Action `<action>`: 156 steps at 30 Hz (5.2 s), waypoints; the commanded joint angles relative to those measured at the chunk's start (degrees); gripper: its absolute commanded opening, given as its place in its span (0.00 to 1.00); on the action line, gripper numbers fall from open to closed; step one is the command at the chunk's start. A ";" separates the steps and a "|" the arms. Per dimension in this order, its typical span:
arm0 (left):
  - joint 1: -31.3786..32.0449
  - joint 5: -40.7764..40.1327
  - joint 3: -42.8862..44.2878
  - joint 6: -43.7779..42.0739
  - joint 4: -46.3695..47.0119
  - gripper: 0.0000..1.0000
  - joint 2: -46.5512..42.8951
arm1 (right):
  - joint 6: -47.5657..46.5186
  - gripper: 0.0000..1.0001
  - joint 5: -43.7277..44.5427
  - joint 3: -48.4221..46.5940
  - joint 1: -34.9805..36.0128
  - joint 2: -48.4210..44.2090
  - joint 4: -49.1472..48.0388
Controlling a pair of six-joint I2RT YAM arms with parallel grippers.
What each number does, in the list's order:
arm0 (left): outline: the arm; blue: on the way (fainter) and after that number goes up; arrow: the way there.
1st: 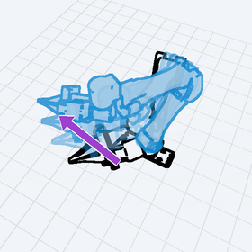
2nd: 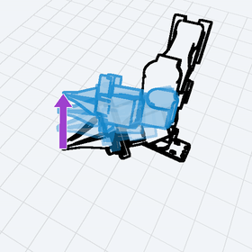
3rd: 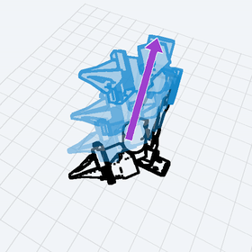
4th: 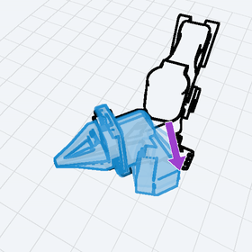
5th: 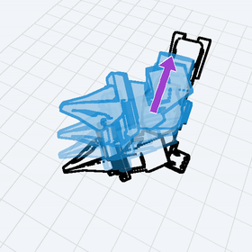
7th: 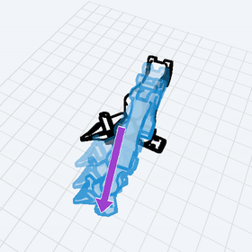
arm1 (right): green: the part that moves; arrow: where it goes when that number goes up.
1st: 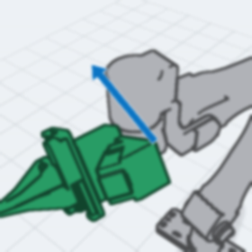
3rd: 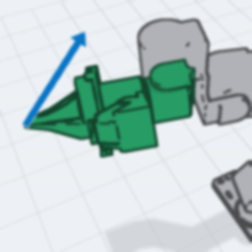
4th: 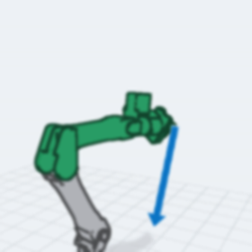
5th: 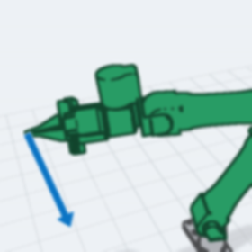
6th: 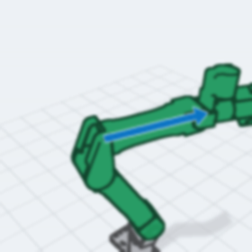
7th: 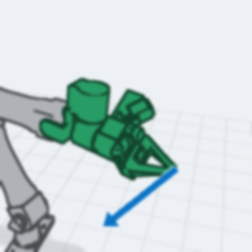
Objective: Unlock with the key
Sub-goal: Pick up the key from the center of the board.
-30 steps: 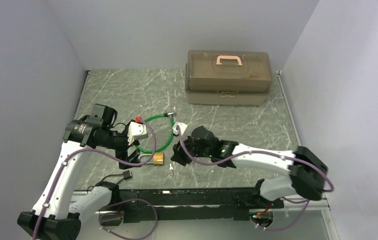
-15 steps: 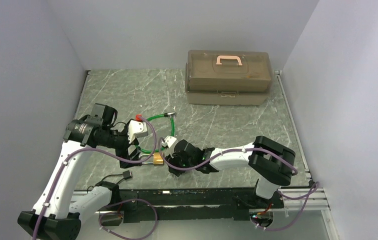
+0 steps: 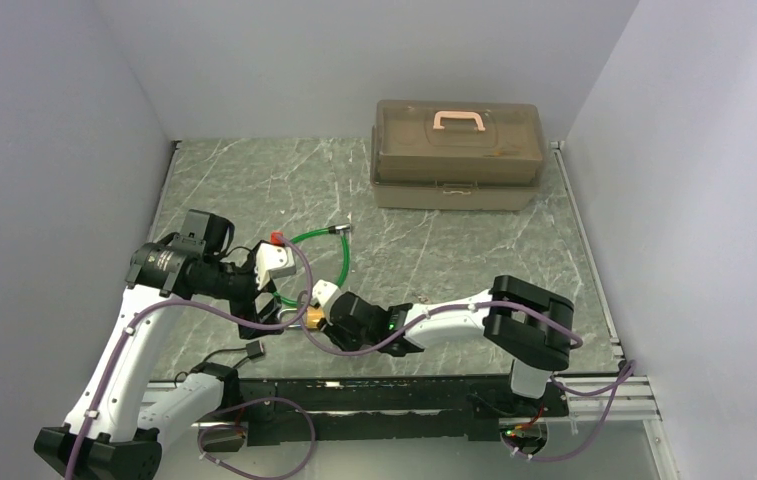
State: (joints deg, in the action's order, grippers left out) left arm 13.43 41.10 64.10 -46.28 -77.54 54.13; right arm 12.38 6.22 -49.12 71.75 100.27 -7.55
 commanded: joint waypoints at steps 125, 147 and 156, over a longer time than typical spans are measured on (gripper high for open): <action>1.16 27.09 6.36 11.35 10.04 0.02 -9.97 | -0.27 0.00 -15.81 -11.87 0.24 -38.50 4.27; 1.22 24.51 8.73 9.95 5.77 0.00 -9.24 | -11.36 0.46 -27.68 -33.95 0.06 -26.55 24.05; 1.22 25.29 10.78 8.84 3.99 0.00 -9.00 | -11.85 0.46 -29.82 -33.35 -0.88 -25.96 28.29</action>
State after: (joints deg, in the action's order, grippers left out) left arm 14.72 65.08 72.18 -35.40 -71.79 44.66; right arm 1.65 -21.41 -81.67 71.50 75.40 18.96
